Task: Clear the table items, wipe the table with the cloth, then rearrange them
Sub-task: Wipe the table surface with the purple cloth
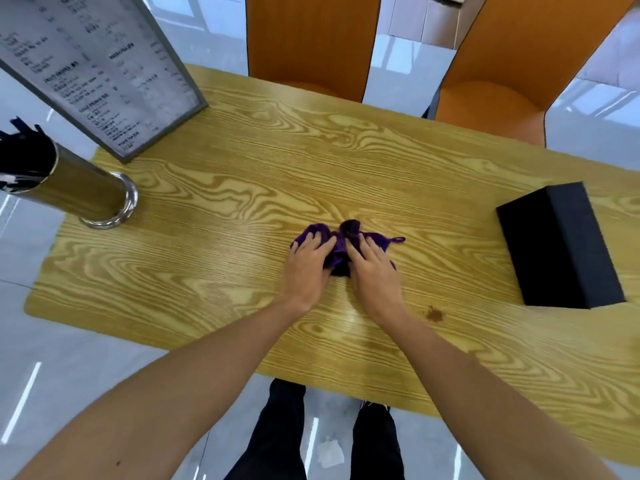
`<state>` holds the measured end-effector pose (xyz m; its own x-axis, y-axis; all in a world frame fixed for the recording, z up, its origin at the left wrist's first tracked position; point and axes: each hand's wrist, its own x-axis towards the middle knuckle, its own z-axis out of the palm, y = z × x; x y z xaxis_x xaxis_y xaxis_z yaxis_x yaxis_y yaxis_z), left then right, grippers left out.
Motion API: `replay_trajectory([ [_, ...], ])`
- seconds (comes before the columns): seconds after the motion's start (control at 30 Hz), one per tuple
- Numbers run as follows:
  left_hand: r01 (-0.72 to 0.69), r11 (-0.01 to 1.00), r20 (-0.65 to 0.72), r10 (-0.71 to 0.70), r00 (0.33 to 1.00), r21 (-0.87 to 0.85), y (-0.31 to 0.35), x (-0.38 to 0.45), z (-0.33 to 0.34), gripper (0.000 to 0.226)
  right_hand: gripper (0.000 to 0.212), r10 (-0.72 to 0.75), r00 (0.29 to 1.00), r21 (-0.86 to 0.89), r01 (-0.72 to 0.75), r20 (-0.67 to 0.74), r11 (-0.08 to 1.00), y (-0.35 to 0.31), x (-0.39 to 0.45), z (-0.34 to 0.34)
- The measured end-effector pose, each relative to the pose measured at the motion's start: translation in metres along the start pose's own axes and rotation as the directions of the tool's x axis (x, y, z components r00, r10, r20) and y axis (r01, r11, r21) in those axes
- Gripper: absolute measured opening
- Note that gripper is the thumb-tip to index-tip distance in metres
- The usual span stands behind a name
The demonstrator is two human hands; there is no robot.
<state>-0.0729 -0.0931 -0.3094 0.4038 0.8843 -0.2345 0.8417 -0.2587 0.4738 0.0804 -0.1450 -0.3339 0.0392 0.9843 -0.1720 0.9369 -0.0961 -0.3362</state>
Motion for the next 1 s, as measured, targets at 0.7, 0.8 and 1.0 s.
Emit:
replay_trajectory([
  [0.7,0.186,0.961,-0.043,-0.199,0.979,-0.206,0.091,-0.022,-0.033,0.054,0.071,-0.114,0.993,0.012,0.115,-0.031,0.993,0.038,-0.038,-0.093],
  [0.8,0.114,0.967,-0.092,-0.138,0.986,-0.227,0.107,0.030,-0.042,0.052,0.064,-0.141,0.988,-0.044,0.138,-0.059,0.989,0.062,0.007,-0.121],
  [1.0,0.006,0.985,-0.089,-0.022,0.996,-0.172,0.130,0.113,-0.026,0.045,0.056,-0.066,0.998,-0.103,0.064,-0.019,0.993,0.128,0.068,-0.139],
])
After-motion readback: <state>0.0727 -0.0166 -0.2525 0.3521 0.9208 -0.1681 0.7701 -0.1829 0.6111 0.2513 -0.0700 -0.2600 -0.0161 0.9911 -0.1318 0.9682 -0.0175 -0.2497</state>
